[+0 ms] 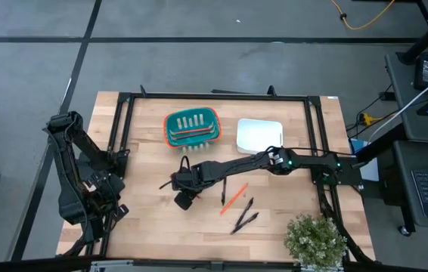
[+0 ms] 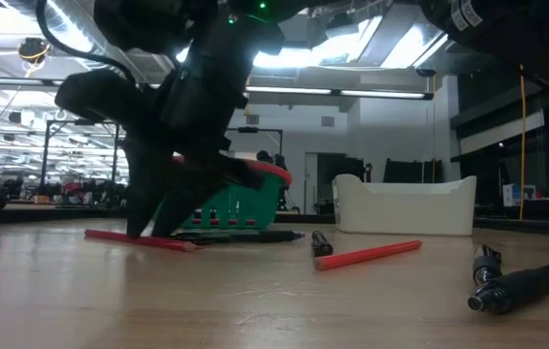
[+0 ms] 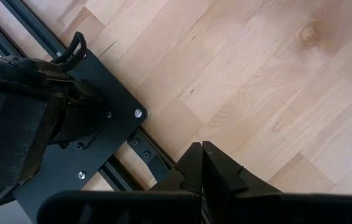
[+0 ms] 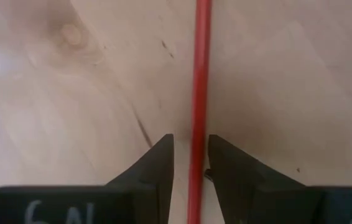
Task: Sort pens & pencils
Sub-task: Put the red pencil into the blue bin
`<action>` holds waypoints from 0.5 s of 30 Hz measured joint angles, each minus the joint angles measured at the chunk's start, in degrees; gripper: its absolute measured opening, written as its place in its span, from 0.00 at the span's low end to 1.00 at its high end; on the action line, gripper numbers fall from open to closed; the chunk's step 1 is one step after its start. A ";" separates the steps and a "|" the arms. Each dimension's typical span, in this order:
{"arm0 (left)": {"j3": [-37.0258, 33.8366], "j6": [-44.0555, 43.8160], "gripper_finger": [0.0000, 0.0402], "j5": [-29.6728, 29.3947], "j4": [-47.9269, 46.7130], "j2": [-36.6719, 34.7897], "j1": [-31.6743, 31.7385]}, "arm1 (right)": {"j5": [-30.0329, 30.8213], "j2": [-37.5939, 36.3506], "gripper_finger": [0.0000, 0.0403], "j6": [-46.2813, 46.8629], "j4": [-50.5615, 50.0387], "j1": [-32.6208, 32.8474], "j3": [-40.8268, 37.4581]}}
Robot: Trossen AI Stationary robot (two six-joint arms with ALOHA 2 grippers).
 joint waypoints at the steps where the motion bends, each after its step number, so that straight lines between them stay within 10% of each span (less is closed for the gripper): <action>1: 0.00 0.00 0.00 0.00 0.00 0.00 0.02 | 0.01 0.00 0.25 0.00 -0.02 0.00 0.00; 15: 0.00 0.83 0.00 -0.02 0.00 0.00 0.02 | 0.13 0.05 0.20 0.30 -0.34 -0.02 -0.02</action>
